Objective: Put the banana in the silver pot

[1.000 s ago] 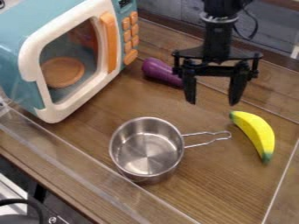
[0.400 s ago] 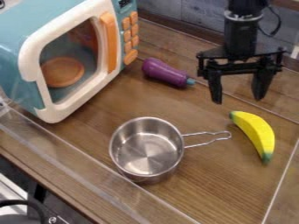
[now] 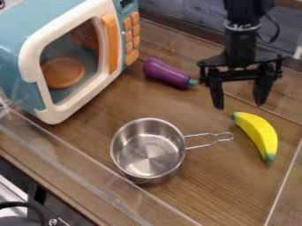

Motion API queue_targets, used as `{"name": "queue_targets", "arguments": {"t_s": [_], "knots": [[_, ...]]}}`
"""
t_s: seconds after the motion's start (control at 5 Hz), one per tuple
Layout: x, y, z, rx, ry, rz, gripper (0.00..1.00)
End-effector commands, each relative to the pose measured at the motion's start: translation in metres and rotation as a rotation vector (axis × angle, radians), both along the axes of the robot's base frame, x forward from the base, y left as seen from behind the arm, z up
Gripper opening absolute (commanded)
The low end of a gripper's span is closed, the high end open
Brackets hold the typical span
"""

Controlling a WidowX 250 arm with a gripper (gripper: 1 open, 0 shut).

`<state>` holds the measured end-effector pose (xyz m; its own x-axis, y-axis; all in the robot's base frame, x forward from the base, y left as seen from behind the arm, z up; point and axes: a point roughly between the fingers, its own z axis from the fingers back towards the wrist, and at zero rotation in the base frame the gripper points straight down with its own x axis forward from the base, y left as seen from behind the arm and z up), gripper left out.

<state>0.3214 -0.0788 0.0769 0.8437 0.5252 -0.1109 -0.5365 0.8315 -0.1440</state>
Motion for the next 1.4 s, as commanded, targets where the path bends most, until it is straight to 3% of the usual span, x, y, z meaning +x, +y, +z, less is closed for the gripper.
{"name": "queue_targets", "arguments": {"t_s": [0.0, 0.6, 1.0, 1.2], "knots": [[0.004, -0.01, 0.005, -0.017, -0.045, 0.007, 1.0], [0.01, -0.028, -0.002, -0.033, -0.059, -0.021, 1.0], [0.001, -0.017, -0.012, -0.05, -0.078, 0.045, 1.0], [-0.001, -0.028, -0.011, -0.061, -0.086, 0.017, 1.0]]}}
